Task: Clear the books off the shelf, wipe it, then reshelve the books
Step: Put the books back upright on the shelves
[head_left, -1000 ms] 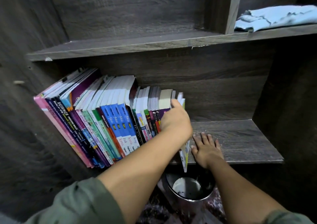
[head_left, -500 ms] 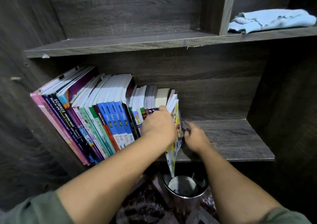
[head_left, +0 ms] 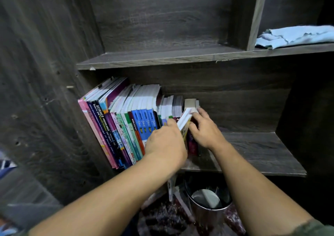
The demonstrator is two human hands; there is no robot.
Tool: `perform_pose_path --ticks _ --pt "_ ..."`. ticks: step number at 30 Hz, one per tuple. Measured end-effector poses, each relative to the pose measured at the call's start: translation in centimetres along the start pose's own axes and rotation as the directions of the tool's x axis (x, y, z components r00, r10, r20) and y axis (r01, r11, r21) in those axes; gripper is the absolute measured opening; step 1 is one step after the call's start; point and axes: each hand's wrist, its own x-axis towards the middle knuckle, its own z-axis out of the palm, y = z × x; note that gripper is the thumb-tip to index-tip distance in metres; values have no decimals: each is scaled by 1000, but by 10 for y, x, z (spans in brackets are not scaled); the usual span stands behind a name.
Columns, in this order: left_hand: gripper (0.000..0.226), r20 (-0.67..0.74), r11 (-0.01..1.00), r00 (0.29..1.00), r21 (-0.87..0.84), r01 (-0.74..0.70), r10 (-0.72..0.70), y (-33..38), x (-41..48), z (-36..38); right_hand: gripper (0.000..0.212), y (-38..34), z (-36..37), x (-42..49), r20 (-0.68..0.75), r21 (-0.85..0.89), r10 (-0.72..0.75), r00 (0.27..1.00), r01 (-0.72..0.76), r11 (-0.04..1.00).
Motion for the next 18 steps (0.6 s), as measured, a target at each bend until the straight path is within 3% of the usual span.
perform_pose_path --ticks 2,4,9,12,18 --pt "43 13 1000 1000 -5 18 -18 -2 1 -2 29 3 2 -2 -86 -7 70 994 -71 997" --pt "47 30 1000 999 -6 28 -28 -2 3 -4 37 7 4 -3 -208 -4 135 969 -139 990" --pt "41 71 999 996 -25 49 -47 8 14 -1 39 22 -8 -5 -448 199 316 836 -252 947" --pt "41 75 997 996 -54 58 -54 21 28 4 39 43 -19 -7 -467 236 346 814 -262 936" --pt "39 3 975 990 -173 140 -142 46 87 27 41 59 -24 -7 -397 164 195 897 -140 977"
